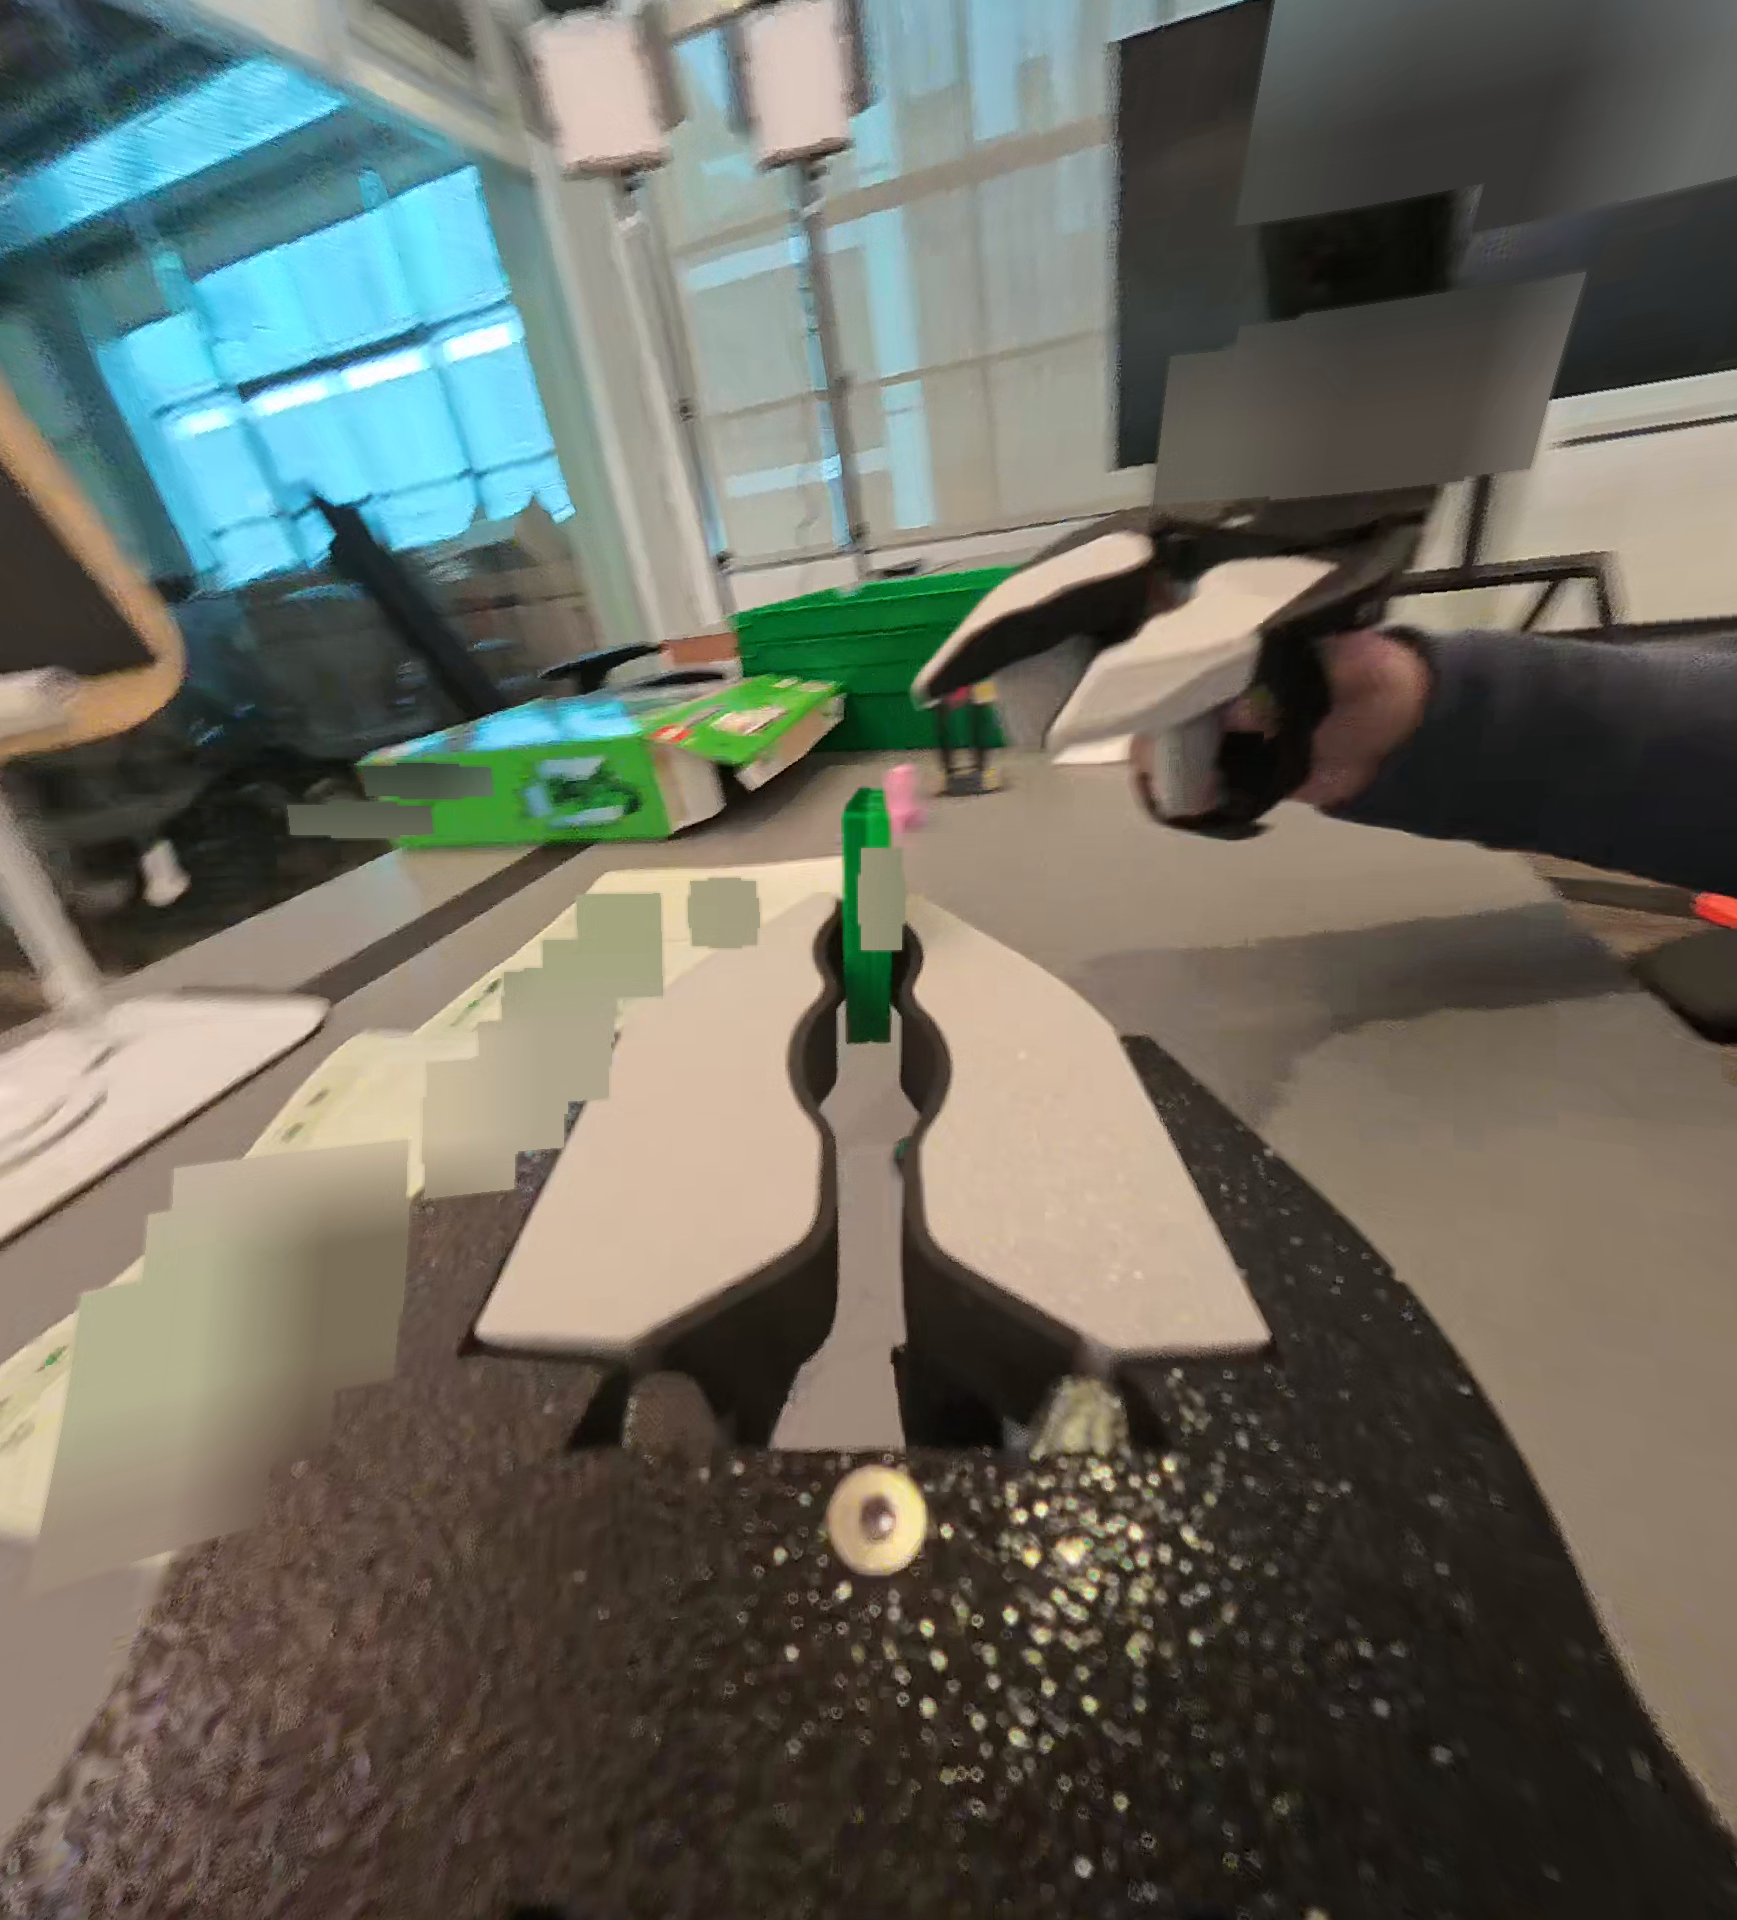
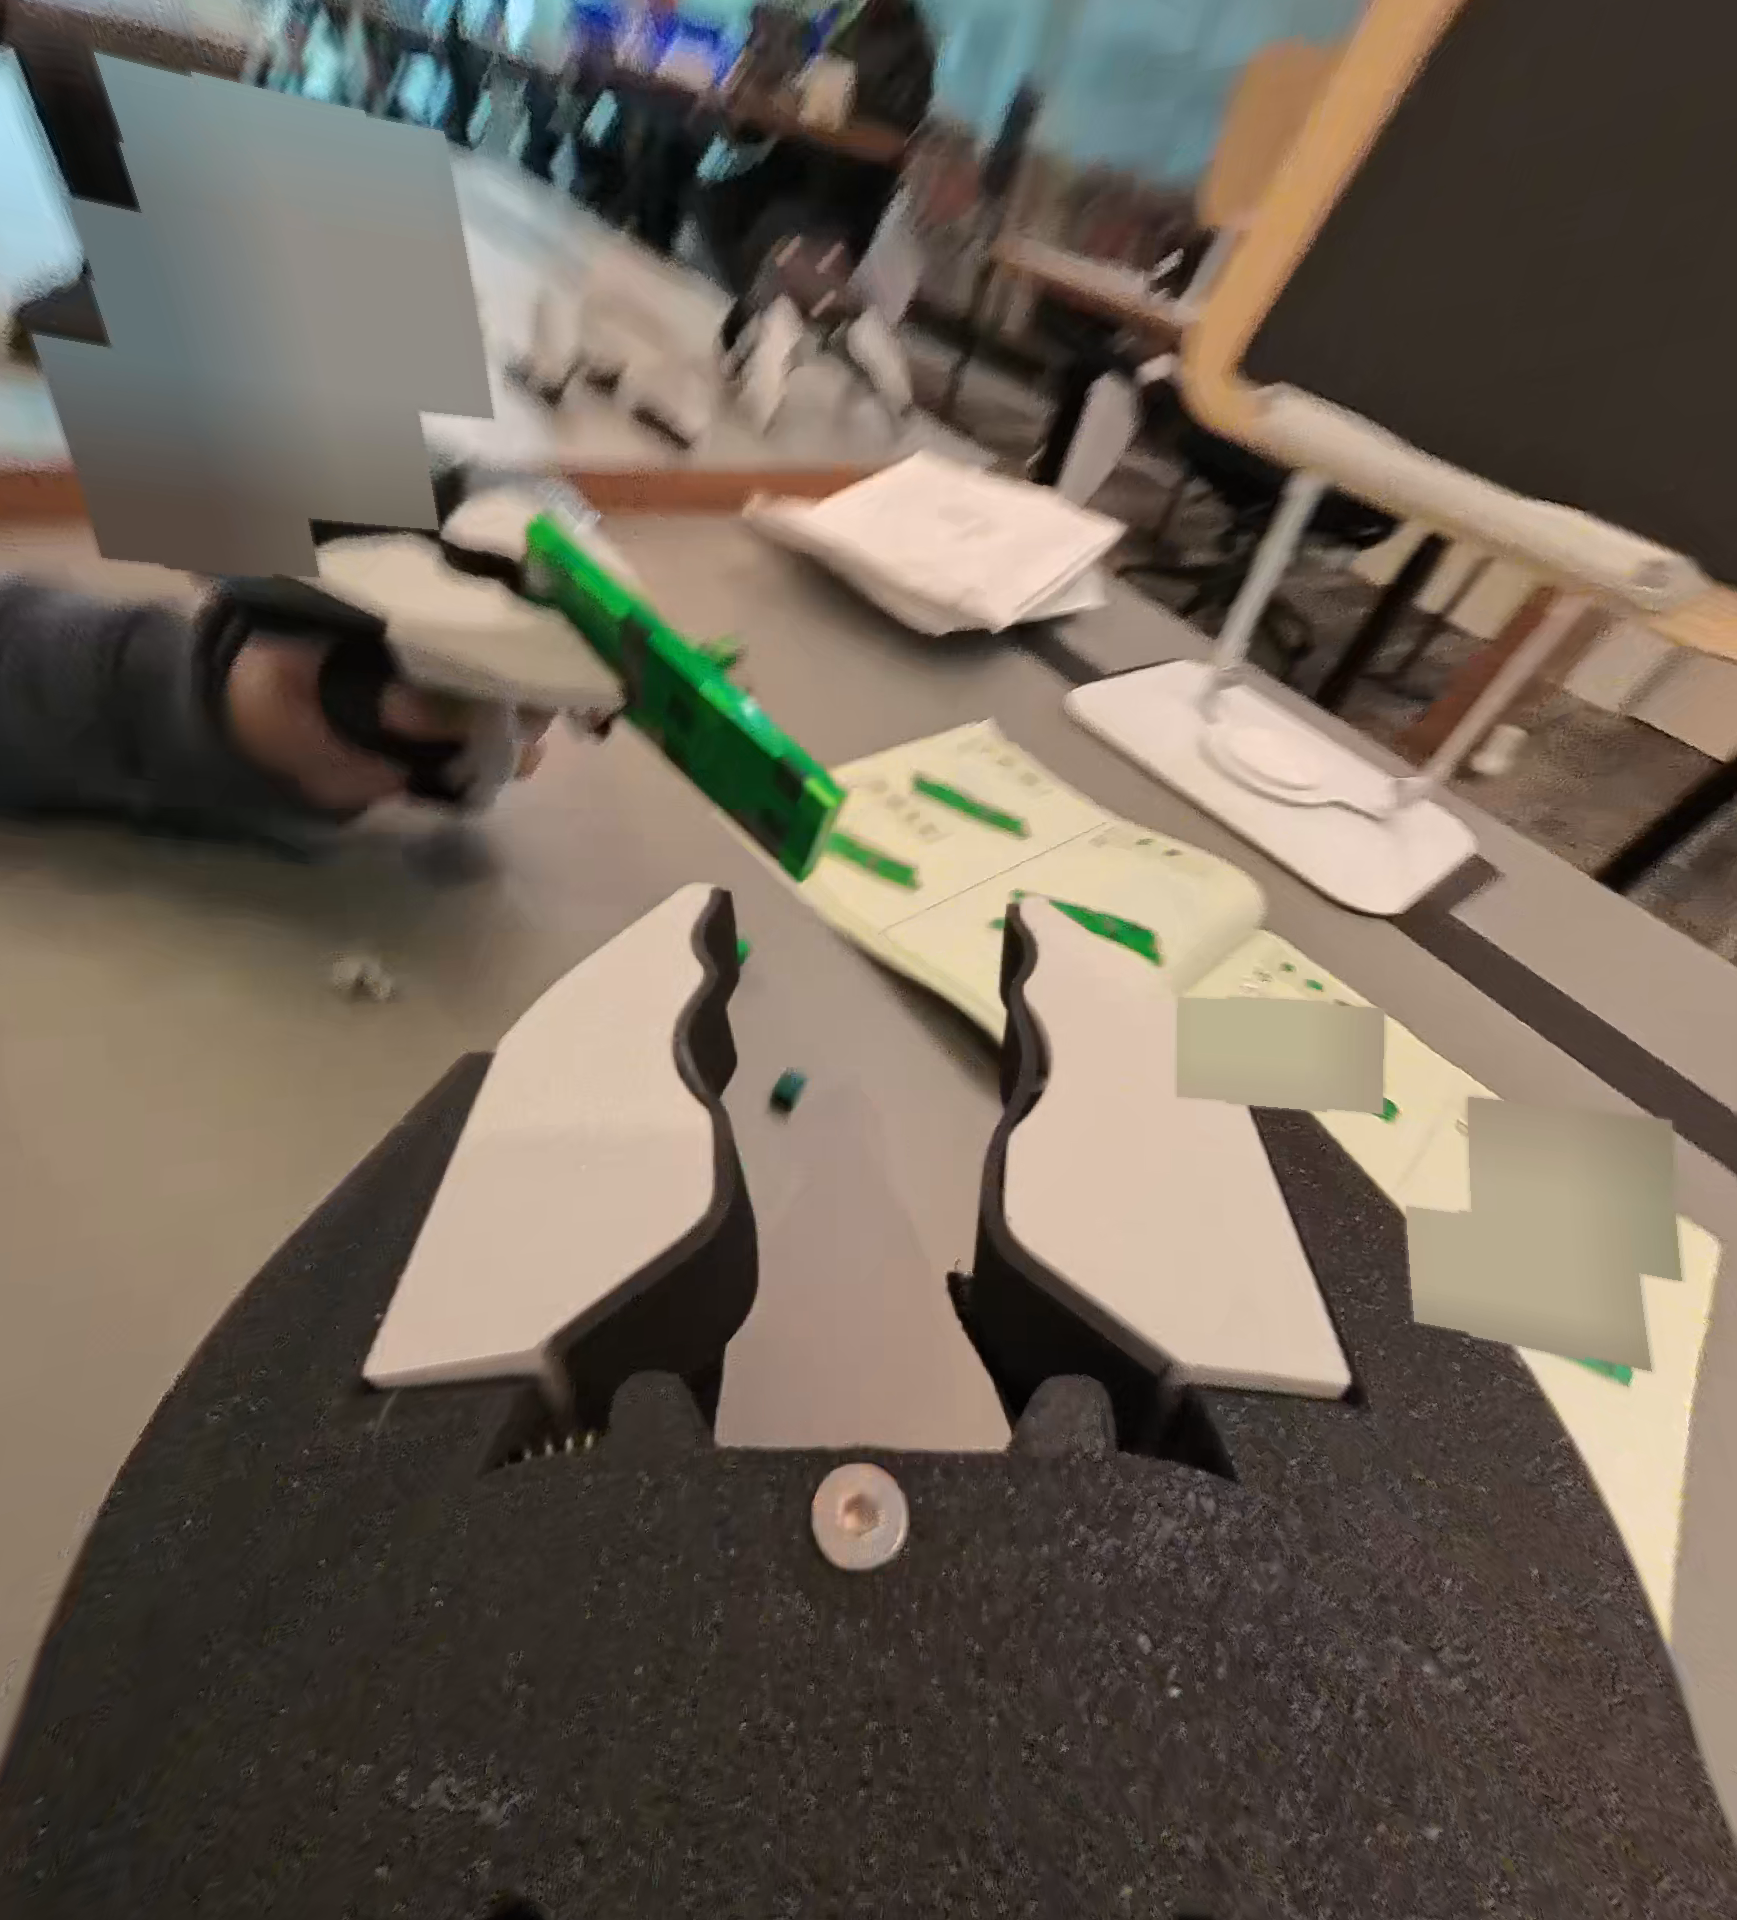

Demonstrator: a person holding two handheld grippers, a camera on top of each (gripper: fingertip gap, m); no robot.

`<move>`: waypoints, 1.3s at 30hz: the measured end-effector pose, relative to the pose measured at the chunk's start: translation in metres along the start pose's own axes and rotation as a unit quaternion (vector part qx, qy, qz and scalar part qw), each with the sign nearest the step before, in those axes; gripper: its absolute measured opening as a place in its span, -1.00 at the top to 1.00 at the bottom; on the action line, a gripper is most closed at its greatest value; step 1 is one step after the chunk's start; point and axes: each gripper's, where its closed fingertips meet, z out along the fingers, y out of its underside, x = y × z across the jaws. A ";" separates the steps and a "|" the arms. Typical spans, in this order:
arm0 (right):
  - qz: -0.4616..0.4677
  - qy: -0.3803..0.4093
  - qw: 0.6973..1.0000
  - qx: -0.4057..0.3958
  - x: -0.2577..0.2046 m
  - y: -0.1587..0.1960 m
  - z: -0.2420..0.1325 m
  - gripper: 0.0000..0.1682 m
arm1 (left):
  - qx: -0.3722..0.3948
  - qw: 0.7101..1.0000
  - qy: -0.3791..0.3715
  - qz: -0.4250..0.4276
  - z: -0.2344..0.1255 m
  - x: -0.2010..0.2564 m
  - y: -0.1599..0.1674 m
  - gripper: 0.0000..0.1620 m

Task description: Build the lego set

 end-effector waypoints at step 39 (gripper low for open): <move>0.112 -0.241 0.950 0.167 0.072 0.045 -0.043 0.46 | -0.049 0.996 0.018 -0.078 0.118 0.039 0.011 0.93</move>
